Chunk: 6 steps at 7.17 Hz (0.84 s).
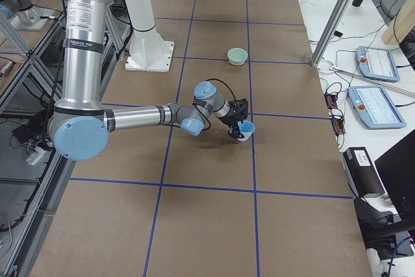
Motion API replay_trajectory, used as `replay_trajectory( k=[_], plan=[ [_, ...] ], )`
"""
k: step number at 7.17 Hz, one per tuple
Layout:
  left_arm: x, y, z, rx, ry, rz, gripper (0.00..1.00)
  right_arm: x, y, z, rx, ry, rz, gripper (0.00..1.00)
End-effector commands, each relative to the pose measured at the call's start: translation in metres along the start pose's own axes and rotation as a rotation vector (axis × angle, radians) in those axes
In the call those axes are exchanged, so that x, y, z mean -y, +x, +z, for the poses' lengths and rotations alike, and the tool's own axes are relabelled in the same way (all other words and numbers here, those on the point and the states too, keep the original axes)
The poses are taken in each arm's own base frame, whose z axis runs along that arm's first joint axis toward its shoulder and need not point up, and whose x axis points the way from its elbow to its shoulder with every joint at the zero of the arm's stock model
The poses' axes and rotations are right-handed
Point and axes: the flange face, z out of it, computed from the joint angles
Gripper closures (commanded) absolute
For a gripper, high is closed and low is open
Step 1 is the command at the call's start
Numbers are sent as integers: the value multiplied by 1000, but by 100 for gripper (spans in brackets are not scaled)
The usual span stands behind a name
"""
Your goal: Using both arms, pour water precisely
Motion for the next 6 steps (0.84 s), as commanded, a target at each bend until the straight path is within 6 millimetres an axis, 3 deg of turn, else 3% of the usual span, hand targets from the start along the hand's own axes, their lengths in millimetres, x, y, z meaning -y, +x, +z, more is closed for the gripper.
replay_trajectory(
  k=[1, 2, 3, 4, 5, 6],
  plan=[
    [-1, 2, -2, -3, 2, 1, 0, -18, 0, 11, -10, -25, 52, 33],
    [-1, 2, -3, -3, 4, -1, 0, -22, -2, 12, -11, -27, 58, 33],
    [-1, 1, -2, -3, 3, -3, 0, -21, -3, 12, -10, -25, 58, 22],
    [-1, 3, -4, -5, 5, -1, 0, -22, -3, 12, -10, -26, 57, 18],
    [-2, 4, -5, -8, 5, 2, 0, -22, -1, 10, -12, -25, 58, 1],
    [-3, 5, -5, -8, 4, 3, 0, -23, 0, 10, -14, -28, 54, 1]
  ],
)
